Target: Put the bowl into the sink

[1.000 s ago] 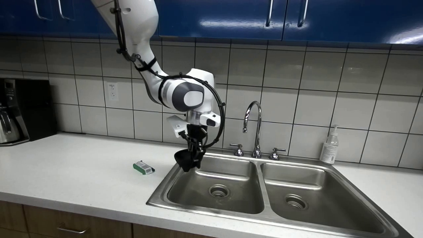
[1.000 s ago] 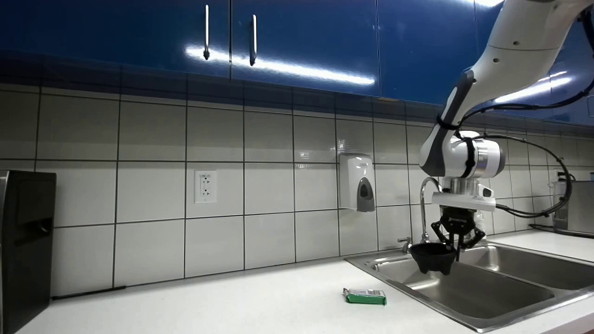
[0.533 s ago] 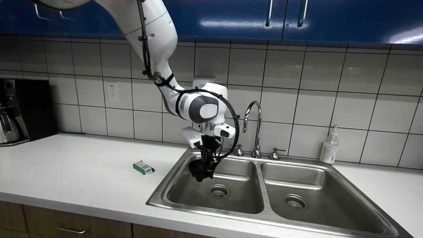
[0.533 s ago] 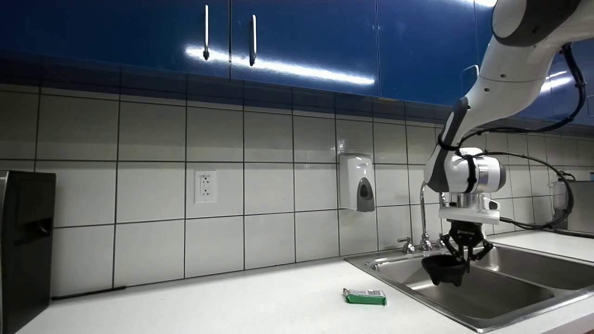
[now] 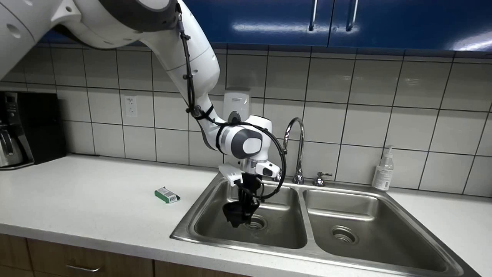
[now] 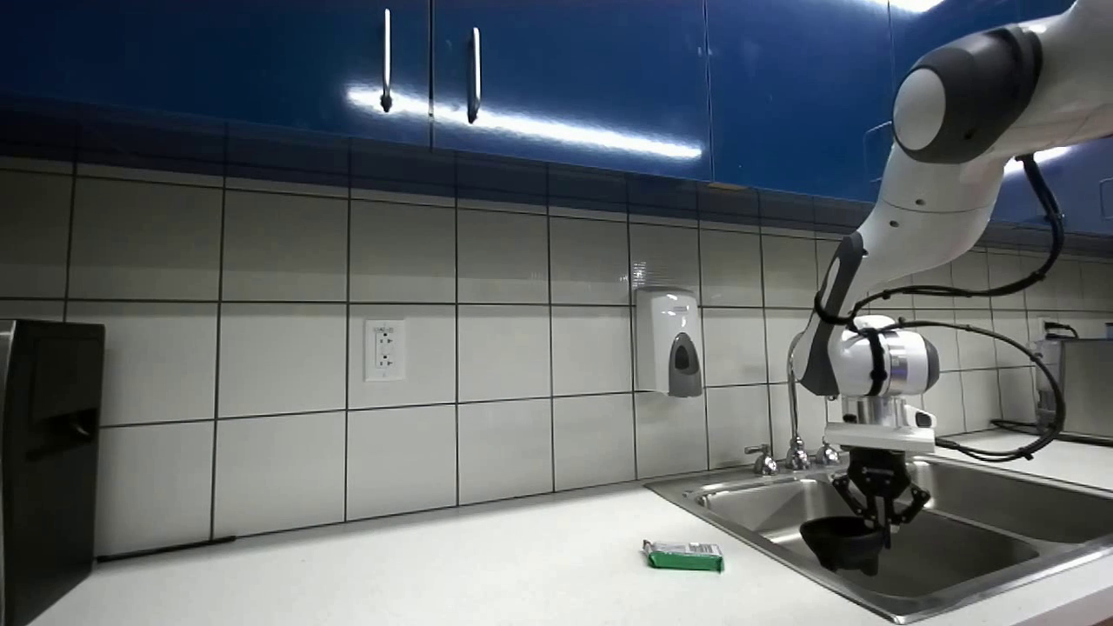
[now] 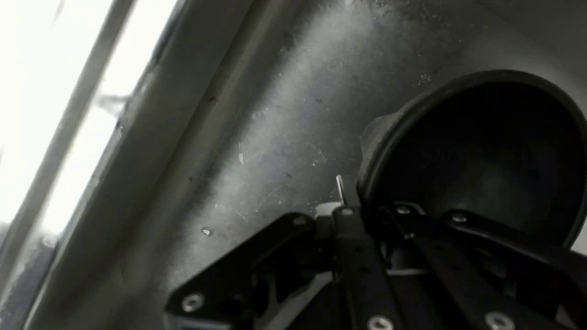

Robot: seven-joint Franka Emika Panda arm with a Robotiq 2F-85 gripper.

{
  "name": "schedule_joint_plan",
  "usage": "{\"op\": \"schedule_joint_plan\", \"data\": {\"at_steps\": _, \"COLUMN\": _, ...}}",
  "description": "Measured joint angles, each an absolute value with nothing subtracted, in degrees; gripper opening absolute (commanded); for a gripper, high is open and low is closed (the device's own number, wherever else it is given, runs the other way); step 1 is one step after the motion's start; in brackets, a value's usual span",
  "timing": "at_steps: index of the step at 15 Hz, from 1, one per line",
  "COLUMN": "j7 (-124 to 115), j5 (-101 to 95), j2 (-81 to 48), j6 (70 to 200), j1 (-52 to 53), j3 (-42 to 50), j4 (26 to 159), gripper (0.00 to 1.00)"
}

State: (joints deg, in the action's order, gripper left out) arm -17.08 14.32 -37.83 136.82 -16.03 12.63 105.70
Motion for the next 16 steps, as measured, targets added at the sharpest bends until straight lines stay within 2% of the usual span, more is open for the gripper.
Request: {"op": "schedule_joint_plan", "data": {"at_steps": 16, "j7": -17.1, "j5": 17.3, "j2": -46.4, "j6": 134.0, "j1": -16.8, "j3": 12.1, "j4": 100.6, "gripper": 0.02}}
